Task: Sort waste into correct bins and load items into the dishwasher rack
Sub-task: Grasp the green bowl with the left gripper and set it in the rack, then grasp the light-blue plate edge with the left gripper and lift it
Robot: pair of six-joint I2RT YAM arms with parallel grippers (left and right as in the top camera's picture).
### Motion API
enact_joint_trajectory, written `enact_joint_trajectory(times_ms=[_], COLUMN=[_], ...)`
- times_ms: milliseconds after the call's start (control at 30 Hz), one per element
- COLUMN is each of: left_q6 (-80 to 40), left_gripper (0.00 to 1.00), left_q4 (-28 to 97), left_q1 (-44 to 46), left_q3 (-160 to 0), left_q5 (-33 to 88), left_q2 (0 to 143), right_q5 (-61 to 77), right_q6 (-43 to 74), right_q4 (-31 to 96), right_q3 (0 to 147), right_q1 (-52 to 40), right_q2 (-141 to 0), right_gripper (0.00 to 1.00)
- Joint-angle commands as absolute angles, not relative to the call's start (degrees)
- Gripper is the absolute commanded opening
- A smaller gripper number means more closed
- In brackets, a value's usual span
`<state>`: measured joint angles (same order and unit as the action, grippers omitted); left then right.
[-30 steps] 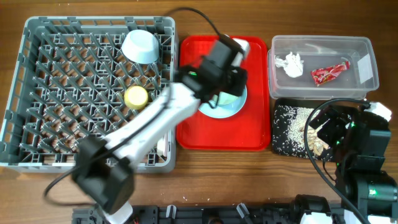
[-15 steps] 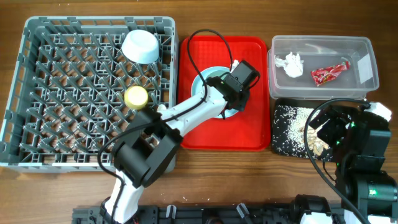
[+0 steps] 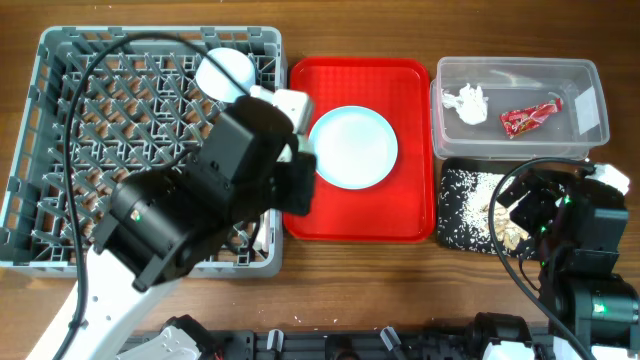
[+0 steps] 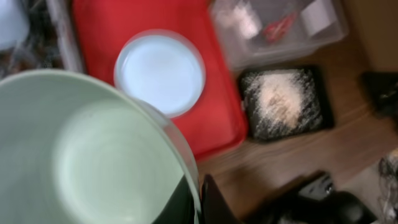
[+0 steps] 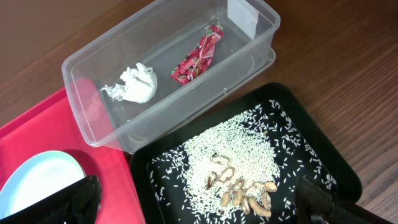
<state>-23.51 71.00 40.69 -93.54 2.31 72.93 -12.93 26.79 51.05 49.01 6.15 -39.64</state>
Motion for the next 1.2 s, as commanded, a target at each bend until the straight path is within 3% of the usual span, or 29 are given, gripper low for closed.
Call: enact_joint_trajectory(times_ms=[0,200,300,333,433,533,700,733,767,900,1033,1167], left_q6=[-23.8,-8.3,-0.6,0.5,2.0,2.7,2.6,2.6,2.6,2.6,-0.6,-8.0], left_gripper=[0.04,0.04,0.05,0.12,0.2,0.21,0.2,0.25,1.0,1.0,1.0,1.0], left_q4=[73.1,61.0,61.8,62.5,61.9,62.0,62.1,62.2,62.2,67.4,78.6,77.6], left_q1=[35.0,11.6,-1.9,-6.0,-14.0,-20.2,-26.1,-26.7,-26.8,-26.8,-26.8,-22.5], left_q3=[-83.0,-60.3,-52.9,-50.9,-44.8,-44.2,-44.3,-44.3,-44.4,-50.8,-71.5,-76.3], left_q5=[12.9,53.2,64.8,65.1,64.8,56.1,53.6,52.2,51.2,47.0,37.1,37.4], left_q2=[74.7,74.5,74.6,74.6,75.5,75.7,75.7,75.7,75.7,75.4,73.2,66.7], right_q5=[-13.5,-13.5,-13.5,-13.5,-13.5,-13.5,-13.5,-13.5,-13.5,-13.5,-13.5,-13.5], right_q6=[27.1,27.1,27.1,27.1,27.1,27.1,27.1,27.1,27.2,27.1,27.1,27.1], right_q4=[50.8,50.8,50.9,50.9,50.8,50.8,50.7,50.7,50.7,50.7,50.6,50.5], right_q3=[49.6,49.6,49.6,49.6,49.6,49.6,49.6,49.6,49.6,49.6,49.6,49.6], right_q1=[6.2,6.2,6.2,6.2,6.2,6.2,6.2,6.2,6.2,6.2,6.2,6.2], right_q2=[-39.7,-40.4,-41.1,-41.1,-41.5,-41.8,-43.6,-44.3,-45.0,-49.2,-57.6,-66.8], right_gripper=[1.0,1.0,1.0,1.0,1.0,1.0,1.0,1.0,1.0,1.0,1.0,1.0])
